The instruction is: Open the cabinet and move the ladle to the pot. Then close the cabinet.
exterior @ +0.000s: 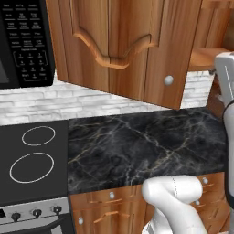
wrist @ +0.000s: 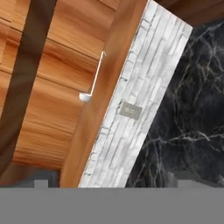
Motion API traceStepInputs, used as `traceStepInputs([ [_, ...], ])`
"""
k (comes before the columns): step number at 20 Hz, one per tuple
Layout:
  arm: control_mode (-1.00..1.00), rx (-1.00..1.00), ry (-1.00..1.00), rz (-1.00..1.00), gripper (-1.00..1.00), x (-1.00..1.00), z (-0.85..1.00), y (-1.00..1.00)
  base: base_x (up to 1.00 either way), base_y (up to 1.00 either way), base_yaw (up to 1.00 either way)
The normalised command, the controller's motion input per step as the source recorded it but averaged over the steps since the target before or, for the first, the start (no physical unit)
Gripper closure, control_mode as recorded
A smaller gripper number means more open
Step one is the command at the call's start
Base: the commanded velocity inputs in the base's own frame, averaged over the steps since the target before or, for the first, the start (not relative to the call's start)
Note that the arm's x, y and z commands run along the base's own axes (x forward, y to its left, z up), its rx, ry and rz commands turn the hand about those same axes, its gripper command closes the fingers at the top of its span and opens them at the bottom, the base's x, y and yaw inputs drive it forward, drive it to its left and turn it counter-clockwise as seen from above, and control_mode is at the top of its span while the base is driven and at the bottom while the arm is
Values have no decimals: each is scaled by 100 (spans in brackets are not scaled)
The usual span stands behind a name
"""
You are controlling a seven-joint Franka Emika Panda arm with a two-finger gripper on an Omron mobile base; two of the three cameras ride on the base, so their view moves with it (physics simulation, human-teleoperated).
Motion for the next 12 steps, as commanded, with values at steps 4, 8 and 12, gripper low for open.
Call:
traceStepInputs([
  [4,-100,17,6,10,-100,45,-7,0,0,0,0],
  [8,-100,20,2,21,-100,41,-1,0,0,0,0],
  [12,-100,17,0,22,-100,38,0,1,0,0,0],
])
